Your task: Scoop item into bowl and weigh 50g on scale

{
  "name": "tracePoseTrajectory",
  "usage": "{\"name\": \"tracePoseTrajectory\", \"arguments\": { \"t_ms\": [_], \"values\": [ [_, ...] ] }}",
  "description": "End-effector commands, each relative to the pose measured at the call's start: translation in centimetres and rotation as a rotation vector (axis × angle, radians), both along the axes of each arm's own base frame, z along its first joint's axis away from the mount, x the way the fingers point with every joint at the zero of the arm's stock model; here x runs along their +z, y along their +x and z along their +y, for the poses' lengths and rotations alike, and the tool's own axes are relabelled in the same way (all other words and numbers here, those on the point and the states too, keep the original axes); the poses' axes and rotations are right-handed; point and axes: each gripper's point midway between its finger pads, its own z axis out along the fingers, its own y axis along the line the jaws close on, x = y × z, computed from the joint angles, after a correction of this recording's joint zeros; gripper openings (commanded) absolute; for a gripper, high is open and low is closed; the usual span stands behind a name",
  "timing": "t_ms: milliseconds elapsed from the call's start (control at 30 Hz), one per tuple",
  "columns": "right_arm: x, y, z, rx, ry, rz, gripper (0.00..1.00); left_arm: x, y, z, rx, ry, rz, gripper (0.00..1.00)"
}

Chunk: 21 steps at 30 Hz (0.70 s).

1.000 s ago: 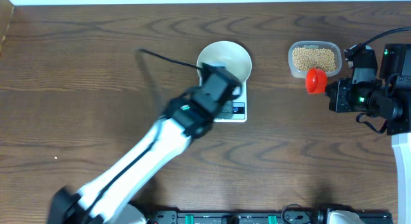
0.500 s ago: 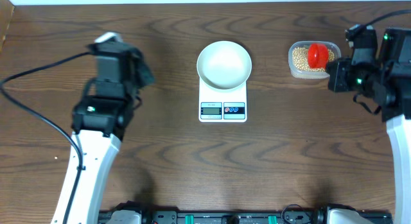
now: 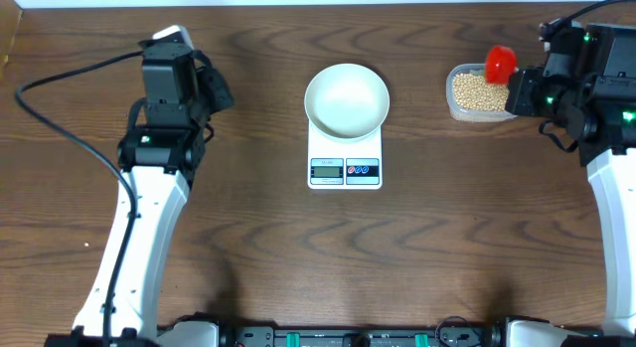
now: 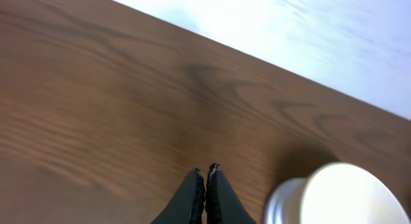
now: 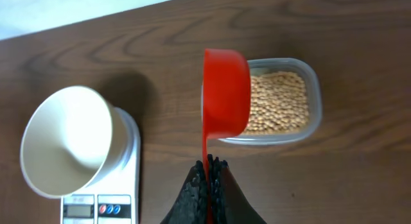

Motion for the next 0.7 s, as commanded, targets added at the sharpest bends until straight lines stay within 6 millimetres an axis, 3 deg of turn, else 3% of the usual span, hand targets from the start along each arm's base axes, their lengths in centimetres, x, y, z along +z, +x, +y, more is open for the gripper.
{"name": "tracePoseTrajectory", "arguments": {
  "t_ms": [0, 133, 300, 467, 667],
  "values": [
    [0.4, 0.4, -1.5, -0.091, -0.021, -0.004, 0.01, -0.1, 0.5, -2.5, -0.133, -0.060, 0.002, 0.07],
    [0.3, 0.3, -1.5, -0.084, -0.027, -0.001, 0.01, -0.8, -0.1, -4.2, -0.196, -0.053, 0.033, 0.07],
    [-0.2, -0.3, -1.1, -0.055, -0.025, 0.027, 0.01, -2.4, -2.1, -8.0, -0.291, -0.046, 0.118, 0.07],
    [-1.2, -1.8, 0.3, 0.033, 0.004, 0.094, 0.01, -5.2, -6.4, -12.8, -0.427, -0.019, 0.278, 0.07],
    [-2.1, -3.0, 0.4, 0.033, 0.012, 0.155, 0.01, -7.0, -10.2, -15.9, -0.533, 0.018, 0.386, 0.07]
  ]
}}
